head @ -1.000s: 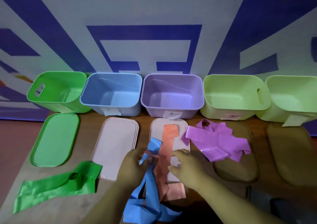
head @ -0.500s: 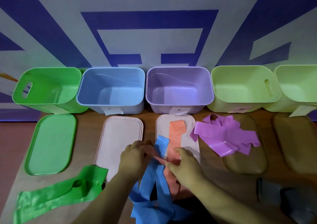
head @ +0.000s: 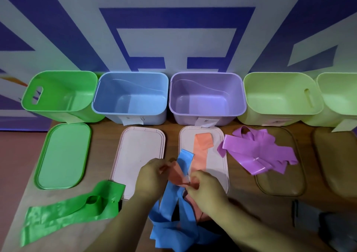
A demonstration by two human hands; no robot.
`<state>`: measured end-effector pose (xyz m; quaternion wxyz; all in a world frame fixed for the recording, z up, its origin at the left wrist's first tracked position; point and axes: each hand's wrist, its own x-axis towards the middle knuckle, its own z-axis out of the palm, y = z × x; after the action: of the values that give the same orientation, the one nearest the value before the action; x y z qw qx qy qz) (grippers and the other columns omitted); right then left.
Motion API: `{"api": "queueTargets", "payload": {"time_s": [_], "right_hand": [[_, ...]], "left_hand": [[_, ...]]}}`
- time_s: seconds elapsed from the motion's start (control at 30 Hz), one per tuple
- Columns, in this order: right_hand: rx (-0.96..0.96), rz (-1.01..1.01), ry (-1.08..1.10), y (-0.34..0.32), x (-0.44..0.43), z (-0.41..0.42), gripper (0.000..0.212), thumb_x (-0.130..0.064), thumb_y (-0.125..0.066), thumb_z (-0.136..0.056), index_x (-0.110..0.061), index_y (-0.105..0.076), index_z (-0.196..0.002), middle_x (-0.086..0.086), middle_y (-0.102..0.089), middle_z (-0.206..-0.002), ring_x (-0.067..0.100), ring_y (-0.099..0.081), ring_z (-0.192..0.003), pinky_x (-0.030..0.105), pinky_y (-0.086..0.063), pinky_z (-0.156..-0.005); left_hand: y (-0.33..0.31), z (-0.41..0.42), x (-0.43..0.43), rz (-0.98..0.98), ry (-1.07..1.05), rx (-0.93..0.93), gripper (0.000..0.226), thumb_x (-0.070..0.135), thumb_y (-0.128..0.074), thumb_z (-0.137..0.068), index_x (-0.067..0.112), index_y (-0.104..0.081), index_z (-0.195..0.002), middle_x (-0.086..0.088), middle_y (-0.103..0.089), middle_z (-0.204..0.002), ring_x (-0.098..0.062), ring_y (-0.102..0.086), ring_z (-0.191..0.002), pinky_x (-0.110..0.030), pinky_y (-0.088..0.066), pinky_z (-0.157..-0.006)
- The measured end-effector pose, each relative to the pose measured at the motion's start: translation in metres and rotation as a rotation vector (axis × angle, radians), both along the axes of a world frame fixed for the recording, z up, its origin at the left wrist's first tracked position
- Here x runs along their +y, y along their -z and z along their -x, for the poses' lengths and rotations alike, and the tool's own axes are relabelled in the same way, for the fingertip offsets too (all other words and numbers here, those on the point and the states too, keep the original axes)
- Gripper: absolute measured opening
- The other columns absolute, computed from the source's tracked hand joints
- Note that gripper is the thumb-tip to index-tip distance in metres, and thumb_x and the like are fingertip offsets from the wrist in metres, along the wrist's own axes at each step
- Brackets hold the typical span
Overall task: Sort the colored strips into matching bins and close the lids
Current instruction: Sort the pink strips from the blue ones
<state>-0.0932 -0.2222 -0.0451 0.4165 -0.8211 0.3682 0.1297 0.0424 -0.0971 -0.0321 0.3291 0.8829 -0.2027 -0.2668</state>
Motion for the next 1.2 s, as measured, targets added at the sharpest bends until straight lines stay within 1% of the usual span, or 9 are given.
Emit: {"api": "queueTargets", "payload": {"time_s": [0.1,0.3,0.43,0.67,0.8,0.9,1.07,1.13,1.2], "right_hand": [[-0.04,0.006,0.006,-0.006,0.0,0.004,0.015,-0.028,-0.067,-0.085,-0.029,-0.067,-0.1,-0.01,-0.069,-0.095,0.012,-0.064,-0.086,0.026,-0.052,-0.078],[-0.162,0.084,0.072,-0.027,-0.011,0.016,0.017,-0.022,-0.067,-0.083,-0.031,-0.069,-0.097,-0.018,-0.07,-0.085,0.006,-0.066,-0.082,0.027,-0.054,-0.077],[-0.302,0.047,0.187,-0.041,-0.018,0.027,0.024,-0.012,-0.069,-0.081,-0.03,-0.073,-0.096,-0.023,-0.067,-0.079,-0.002,-0.065,-0.081,0.019,-0.053,-0.077],[-0.44,0.031,0.273,-0.061,-0.046,0.06,0.029,-0.013,-0.073,-0.08,-0.041,-0.068,-0.084,-0.016,-0.073,-0.082,0.001,-0.068,-0.075,0.027,-0.057,-0.074],[-0.41,0.038,0.304,-0.07,-0.061,0.095,0.037,-0.007,-0.069,-0.08,-0.044,-0.064,-0.079,-0.013,-0.072,-0.079,0.002,-0.066,-0.074,0.024,-0.054,-0.073],[-0.352,0.081,0.317,-0.068,-0.07,0.128,0.026,-0.01,-0.072,-0.08,-0.035,-0.07,-0.086,-0.024,-0.069,-0.075,0.0,-0.065,-0.074,0.015,-0.05,-0.069],[-0.272,0.15,0.293,-0.059,-0.075,0.181,0.019,-0.016,-0.072,-0.079,-0.033,-0.07,-0.088,-0.038,-0.064,-0.081,-0.001,-0.066,-0.075,0.02,-0.051,-0.069],[-0.216,0.156,0.296,-0.052,-0.078,0.199,0.018,-0.019,-0.072,-0.08,-0.034,-0.07,-0.09,-0.04,-0.063,-0.081,-0.001,-0.066,-0.077,0.018,-0.051,-0.07],[-0.158,0.149,0.282,-0.044,-0.081,0.214,0.017,-0.026,-0.074,-0.08,-0.036,-0.069,-0.093,-0.032,-0.065,-0.075,-0.002,-0.064,-0.078,0.019,-0.05,-0.071]], "left_hand": [[-0.012,0.007,0.001,0.078,-0.065,0.026,0.038,0.007,-0.067,-0.088,0.044,-0.065,-0.081,0.018,-0.069,-0.087,-0.001,-0.065,-0.084,-0.018,-0.052,-0.08],[-0.052,0.02,-0.009,0.253,-0.13,0.003,0.029,0.013,-0.073,-0.086,0.039,-0.063,-0.078,0.029,-0.068,-0.078,0.006,-0.063,-0.075,-0.003,-0.043,-0.068],[-0.073,0.029,-0.017,0.339,-0.105,0.013,0.023,0.011,-0.071,-0.087,0.033,-0.07,-0.082,0.022,-0.072,-0.08,0.004,-0.067,-0.076,-0.004,-0.044,-0.068],[-0.097,0.054,-0.037,0.459,-0.074,0.046,0.006,0.012,-0.072,-0.087,0.018,-0.073,-0.086,0.012,-0.074,-0.079,0.004,-0.067,-0.072,-0.005,-0.044,-0.065],[-0.088,0.076,-0.053,0.478,-0.034,0.111,0.009,0.008,-0.073,-0.087,0.017,-0.073,-0.088,0.005,-0.075,-0.083,-0.004,-0.069,-0.076,-0.012,-0.049,-0.069],[-0.071,0.099,-0.066,0.428,0.062,0.129,0.015,0.005,-0.072,-0.087,0.02,-0.072,-0.086,0.008,-0.074,-0.084,-0.009,-0.07,-0.079,-0.02,-0.053,-0.073],[-0.044,0.142,-0.086,0.311,0.232,0.088,0.024,0.001,-0.07,-0.083,0.026,-0.071,-0.085,0.016,-0.072,-0.083,-0.001,-0.066,-0.078,-0.011,-0.047,-0.068],[-0.029,0.156,-0.091,0.253,0.312,0.035,0.023,0.009,-0.072,-0.08,0.031,-0.071,-0.087,0.016,-0.071,-0.086,-0.002,-0.064,-0.08,-0.016,-0.049,-0.071],[-0.02,0.169,-0.094,0.2,0.382,-0.013,0.015,0.023,-0.073,-0.082,0.036,-0.069,-0.089,0.018,-0.067,-0.088,0.002,-0.062,-0.08,-0.013,-0.047,-0.073]]}}
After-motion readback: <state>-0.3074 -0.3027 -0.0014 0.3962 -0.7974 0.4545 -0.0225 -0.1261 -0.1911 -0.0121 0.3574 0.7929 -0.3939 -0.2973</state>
